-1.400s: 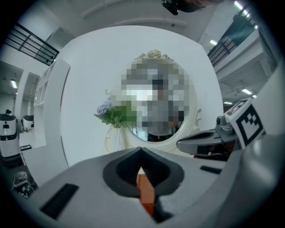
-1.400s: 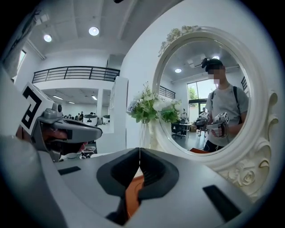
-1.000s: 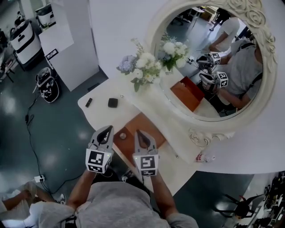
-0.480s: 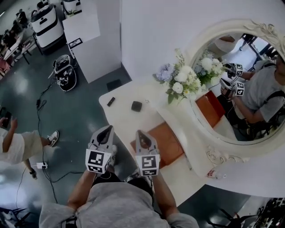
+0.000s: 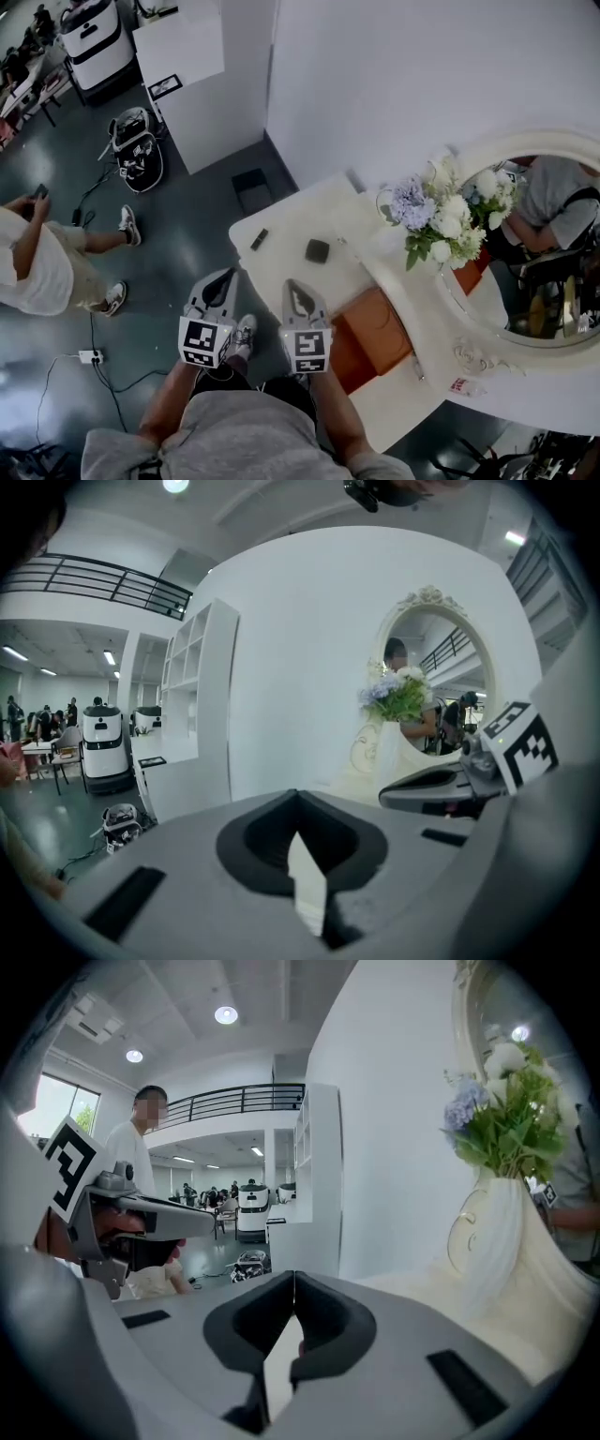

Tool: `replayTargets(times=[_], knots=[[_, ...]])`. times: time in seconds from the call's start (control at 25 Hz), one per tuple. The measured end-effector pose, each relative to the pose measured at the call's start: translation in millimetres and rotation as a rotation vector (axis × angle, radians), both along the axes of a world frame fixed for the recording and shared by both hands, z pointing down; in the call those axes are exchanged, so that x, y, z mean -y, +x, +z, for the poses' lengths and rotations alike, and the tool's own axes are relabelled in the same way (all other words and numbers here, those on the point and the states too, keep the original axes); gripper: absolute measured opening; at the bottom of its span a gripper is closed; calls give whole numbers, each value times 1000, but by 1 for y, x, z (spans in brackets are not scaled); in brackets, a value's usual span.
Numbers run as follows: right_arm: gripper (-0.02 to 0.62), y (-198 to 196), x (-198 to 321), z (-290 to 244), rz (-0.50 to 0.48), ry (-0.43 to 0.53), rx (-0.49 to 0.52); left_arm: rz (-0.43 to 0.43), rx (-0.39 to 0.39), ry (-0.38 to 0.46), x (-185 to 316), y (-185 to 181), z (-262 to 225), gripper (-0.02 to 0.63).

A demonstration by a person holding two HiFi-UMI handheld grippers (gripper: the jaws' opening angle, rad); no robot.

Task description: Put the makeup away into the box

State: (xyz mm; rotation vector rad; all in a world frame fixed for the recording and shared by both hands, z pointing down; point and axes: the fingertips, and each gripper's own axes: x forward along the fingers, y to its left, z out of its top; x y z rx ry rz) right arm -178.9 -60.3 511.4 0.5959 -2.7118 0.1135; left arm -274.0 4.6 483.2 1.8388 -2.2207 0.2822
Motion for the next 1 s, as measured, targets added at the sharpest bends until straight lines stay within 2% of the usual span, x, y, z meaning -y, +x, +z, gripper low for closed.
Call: replayTargets(times=[0.44, 0.76, 0.8, 0.84, 0.88, 1.0], knots=[[15, -80, 20, 65, 60, -80, -85, 20, -60, -78, 8, -77, 57, 0], [21, -112, 35, 115, 119, -158, -158, 17, -108, -122, 10, -102, 84, 0], [50, -115, 37, 122, 126, -180, -167, 18, -116, -130, 9, -103, 88, 0], [141, -119, 39, 129, 129, -207, -178, 18, -123, -137, 9, -105, 92, 0], [194, -123, 40, 136, 130, -235, -189, 18, -130, -144, 9, -107, 96, 0], [252, -132, 43, 156, 130, -293, -230, 18, -141, -155, 10, -112, 104, 0]])
